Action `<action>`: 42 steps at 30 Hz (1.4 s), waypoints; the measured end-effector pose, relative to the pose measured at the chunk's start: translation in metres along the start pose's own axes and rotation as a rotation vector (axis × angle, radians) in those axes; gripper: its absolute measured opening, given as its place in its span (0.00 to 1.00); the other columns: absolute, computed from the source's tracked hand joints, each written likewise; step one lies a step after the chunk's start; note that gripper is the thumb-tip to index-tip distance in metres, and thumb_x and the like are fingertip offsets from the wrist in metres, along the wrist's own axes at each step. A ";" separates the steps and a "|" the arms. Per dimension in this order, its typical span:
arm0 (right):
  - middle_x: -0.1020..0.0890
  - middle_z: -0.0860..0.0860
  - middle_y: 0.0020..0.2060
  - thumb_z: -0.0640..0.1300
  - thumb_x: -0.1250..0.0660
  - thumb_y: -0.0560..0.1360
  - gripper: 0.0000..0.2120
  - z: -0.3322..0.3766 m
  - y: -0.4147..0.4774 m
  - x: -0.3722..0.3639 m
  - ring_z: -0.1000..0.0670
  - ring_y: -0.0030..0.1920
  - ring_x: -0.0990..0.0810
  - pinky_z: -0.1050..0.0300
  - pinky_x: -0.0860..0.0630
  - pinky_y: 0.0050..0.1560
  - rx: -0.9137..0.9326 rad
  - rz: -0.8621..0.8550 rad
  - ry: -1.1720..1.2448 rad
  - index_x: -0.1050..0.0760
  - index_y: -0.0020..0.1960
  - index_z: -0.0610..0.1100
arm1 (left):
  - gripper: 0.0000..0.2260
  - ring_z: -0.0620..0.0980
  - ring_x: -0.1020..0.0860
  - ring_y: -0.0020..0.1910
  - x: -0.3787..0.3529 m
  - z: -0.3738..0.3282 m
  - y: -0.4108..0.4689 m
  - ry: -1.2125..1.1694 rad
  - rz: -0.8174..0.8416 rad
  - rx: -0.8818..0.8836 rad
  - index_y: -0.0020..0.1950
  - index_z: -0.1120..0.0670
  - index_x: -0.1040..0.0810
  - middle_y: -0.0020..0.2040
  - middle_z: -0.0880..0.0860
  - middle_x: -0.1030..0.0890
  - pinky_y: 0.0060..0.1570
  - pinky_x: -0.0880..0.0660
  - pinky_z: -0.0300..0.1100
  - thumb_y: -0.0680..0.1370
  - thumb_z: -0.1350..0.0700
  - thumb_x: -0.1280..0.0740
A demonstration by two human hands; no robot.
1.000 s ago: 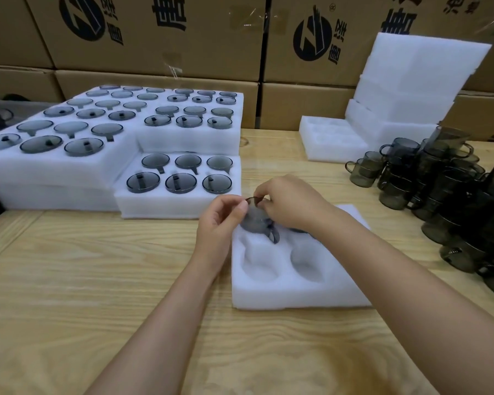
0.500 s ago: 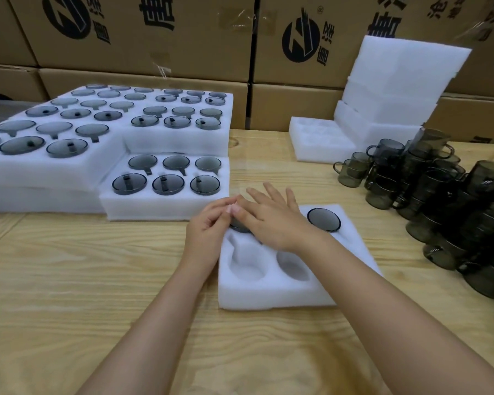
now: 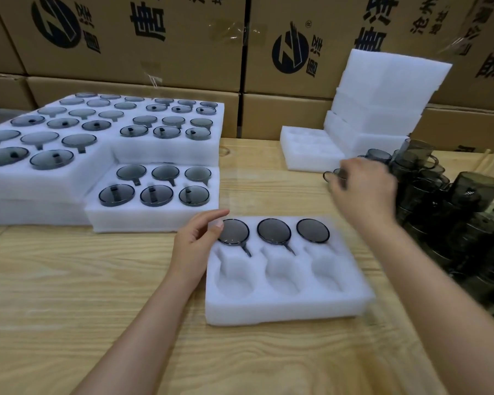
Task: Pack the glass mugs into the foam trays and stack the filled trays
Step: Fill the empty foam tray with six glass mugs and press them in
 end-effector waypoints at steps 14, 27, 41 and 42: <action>0.33 0.38 0.61 0.38 0.34 0.70 0.07 -0.122 0.027 -0.008 0.39 0.63 0.39 0.47 0.41 0.62 -0.349 0.292 -0.719 0.22 0.47 0.41 | 0.11 0.59 0.23 0.60 0.000 -0.001 -0.001 -0.010 -0.017 0.039 0.55 0.54 0.18 0.58 0.59 0.19 0.65 0.30 0.59 0.80 0.64 0.39; 0.27 0.39 0.56 0.41 0.38 0.77 0.10 -0.085 0.016 0.025 0.37 0.53 0.27 0.49 0.33 0.52 -0.224 0.019 -0.128 0.22 0.54 0.37 | 0.12 0.53 0.23 0.55 -0.003 -0.013 -0.006 0.028 0.016 0.009 0.52 0.51 0.18 0.55 0.56 0.19 0.62 0.29 0.55 0.70 0.55 0.33; 0.19 0.54 0.43 0.35 0.35 0.76 0.15 -0.018 -0.080 0.016 0.56 0.45 0.20 0.65 0.24 0.48 -0.005 -0.035 0.906 0.26 0.44 0.56 | 0.11 0.44 0.21 0.52 0.007 -0.034 -0.010 0.023 -0.091 -0.072 0.51 0.51 0.20 0.50 0.48 0.18 0.52 0.26 0.36 0.71 0.59 0.34; 0.19 0.53 0.44 0.34 0.34 0.75 0.15 -0.014 -0.081 0.018 0.58 0.46 0.20 0.67 0.25 0.49 0.020 -0.035 0.931 0.26 0.45 0.56 | 0.11 0.44 0.22 0.55 0.007 -0.042 -0.011 0.080 -0.093 -0.108 0.52 0.49 0.20 0.52 0.49 0.18 0.55 0.26 0.39 0.73 0.61 0.33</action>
Point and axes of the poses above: each hand's wrist, its own y-axis towards the middle knuckle, its own x-axis out of the back of the hand, z = x × y, the point moved 6 cm from there along y, towards the middle knuckle
